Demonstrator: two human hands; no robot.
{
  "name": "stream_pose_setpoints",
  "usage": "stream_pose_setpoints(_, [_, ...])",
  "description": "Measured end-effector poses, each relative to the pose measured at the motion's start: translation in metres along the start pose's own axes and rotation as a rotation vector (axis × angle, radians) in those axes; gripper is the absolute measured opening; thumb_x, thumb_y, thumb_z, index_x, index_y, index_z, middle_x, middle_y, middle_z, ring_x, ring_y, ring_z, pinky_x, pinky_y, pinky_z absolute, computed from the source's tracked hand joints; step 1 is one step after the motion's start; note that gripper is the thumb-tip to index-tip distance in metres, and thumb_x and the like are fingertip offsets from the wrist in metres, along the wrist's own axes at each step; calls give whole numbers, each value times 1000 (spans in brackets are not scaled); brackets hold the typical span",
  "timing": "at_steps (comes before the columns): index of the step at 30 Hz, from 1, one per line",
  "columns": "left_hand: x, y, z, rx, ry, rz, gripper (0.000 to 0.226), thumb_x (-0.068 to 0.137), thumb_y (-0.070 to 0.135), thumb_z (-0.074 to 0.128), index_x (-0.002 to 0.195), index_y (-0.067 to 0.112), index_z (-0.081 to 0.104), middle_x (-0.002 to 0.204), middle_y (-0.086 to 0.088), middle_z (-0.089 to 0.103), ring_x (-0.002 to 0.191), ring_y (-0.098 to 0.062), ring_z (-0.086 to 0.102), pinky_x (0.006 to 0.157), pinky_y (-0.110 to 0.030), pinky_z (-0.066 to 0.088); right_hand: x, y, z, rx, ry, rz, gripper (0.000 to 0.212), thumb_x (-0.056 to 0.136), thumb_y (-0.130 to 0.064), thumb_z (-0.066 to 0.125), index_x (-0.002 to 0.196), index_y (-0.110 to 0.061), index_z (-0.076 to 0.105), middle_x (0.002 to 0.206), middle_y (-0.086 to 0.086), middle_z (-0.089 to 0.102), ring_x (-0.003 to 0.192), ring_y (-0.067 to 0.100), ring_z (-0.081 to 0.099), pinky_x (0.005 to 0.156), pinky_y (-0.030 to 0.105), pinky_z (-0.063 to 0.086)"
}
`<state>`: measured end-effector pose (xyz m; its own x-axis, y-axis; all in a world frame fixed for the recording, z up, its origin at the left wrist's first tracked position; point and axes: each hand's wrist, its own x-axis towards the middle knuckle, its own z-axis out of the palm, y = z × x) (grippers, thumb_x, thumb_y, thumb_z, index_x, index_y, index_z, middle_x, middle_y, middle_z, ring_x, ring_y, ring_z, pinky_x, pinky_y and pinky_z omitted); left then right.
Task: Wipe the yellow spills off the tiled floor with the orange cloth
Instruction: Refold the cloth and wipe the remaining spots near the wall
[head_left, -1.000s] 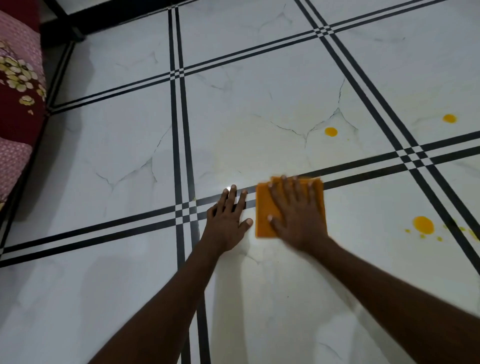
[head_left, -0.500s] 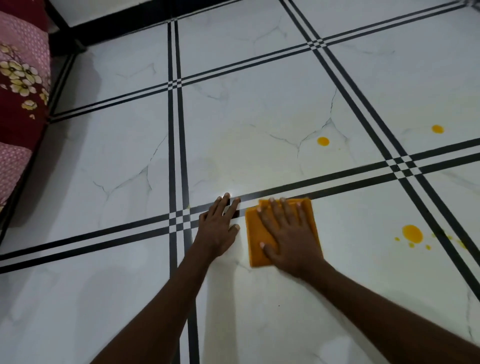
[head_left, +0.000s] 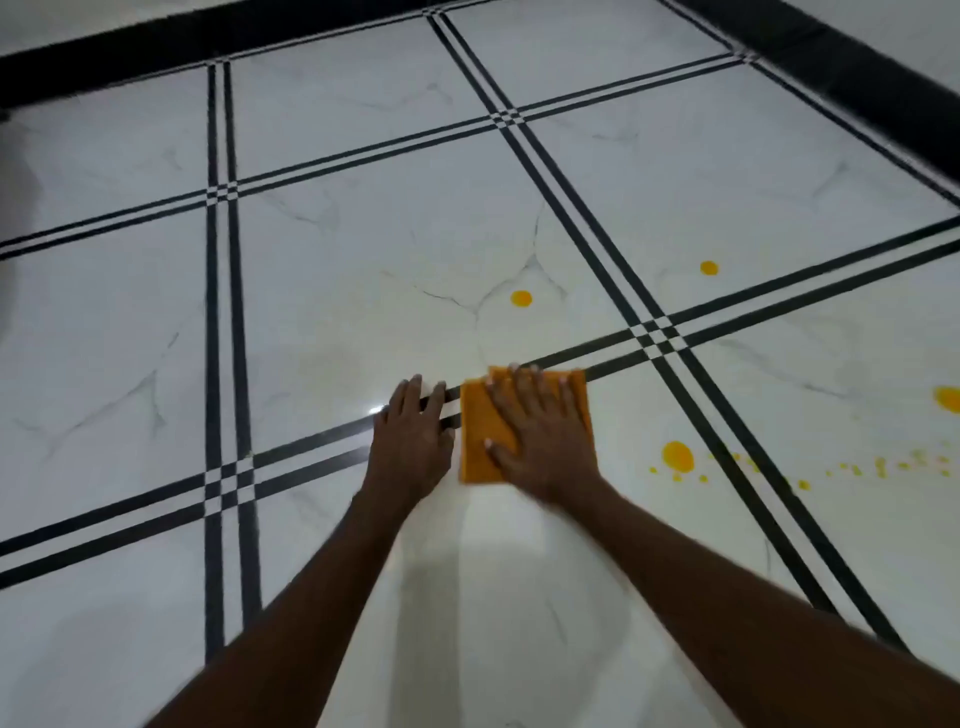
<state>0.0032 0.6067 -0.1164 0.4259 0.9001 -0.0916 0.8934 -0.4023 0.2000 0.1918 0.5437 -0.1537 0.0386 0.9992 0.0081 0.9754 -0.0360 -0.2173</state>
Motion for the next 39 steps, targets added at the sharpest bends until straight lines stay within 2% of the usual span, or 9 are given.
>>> stream_pose_setpoints(4, [22, 5, -9, 114, -108, 136, 77, 93, 43, 56, 156, 14, 22, 164, -16, 13, 151, -34, 14, 115, -49, 25, -25, 87, -25, -71, 90, 386, 79, 96, -66, 33, 163, -28, 15, 168, 11, 23, 154, 37, 21, 124, 61, 8])
stream_pose_setpoints(7, [39, 33, -14, 194, -226, 214, 89, 90, 54, 56, 158, 18, 12, 166, -13, 5, 152, -32, 10, 116, -47, 24, -77, 64, -28, -17, 144, 544, 83, 96, -64, 36, 164, -24, 9, 169, 15, 18, 155, 39, 16, 125, 61, 6])
stream_pose_setpoints(13, [49, 60, -17, 275, -388, 185, 104, 84, 57, 65, 158, 17, 4, 165, -11, 3, 150, -31, 11, 113, -50, 32, -54, 42, -13, 36, 8, 77, 81, 97, -66, 38, 163, -33, 6, 172, 4, 3, 159, 31, -1, 125, 58, 0])
stream_pose_setpoints(17, [52, 62, -17, 296, -364, 170, 106, 80, 55, 70, 157, 15, 11, 163, -9, 13, 146, -31, 22, 107, -47, 39, -82, 154, -37, -117, 108, 544, 77, 95, -65, 32, 162, -28, 22, 167, 12, 26, 153, 36, 23, 123, 59, 10])
stream_pose_setpoints(20, [55, 84, -19, 446, -337, 113, 100, 73, 54, 77, 148, 12, 26, 145, -10, 36, 128, -32, 41, 97, -47, 44, -125, 139, -40, -70, 176, 709, 80, 94, -63, 34, 163, -24, 20, 167, 16, 26, 153, 40, 23, 122, 62, 14])
stream_pose_setpoints(25, [88, 131, -21, 261, -349, 189, 89, 83, 56, 66, 151, 15, 25, 155, -14, 27, 144, -34, 26, 108, -52, 35, -91, 93, -24, 33, 33, 237, 81, 96, -69, 30, 163, -32, 6, 172, 4, 4, 159, 32, 5, 126, 60, 2])
stream_pose_setpoints(32, [85, 93, 11, 200, -218, 180, 97, 89, 64, 52, 159, 18, 3, 166, -10, 0, 153, -32, 4, 118, -51, 20, -98, 119, -29, -29, 147, 708, 81, 94, -62, 37, 163, -24, 20, 168, 15, 23, 154, 40, 21, 122, 61, 10])
stream_pose_setpoints(36, [94, 90, -4, 170, -319, 180, 97, 87, 58, 59, 159, 20, 6, 167, -9, 1, 153, -31, 5, 118, -48, 22, -70, 98, -35, 27, -25, 317, 82, 95, -69, 29, 164, -31, 5, 172, 7, 6, 158, 35, 4, 125, 60, -1])
stream_pose_setpoints(39, [86, 89, -30, 136, -383, 155, 76, 84, 44, 65, 148, 18, 34, 152, -11, 32, 141, -32, 31, 107, -45, 36, -55, 122, -53, -20, -195, 294, 88, 89, -77, 14, 163, -30, 2, 171, 10, 12, 156, 39, 14, 122, 65, 8])
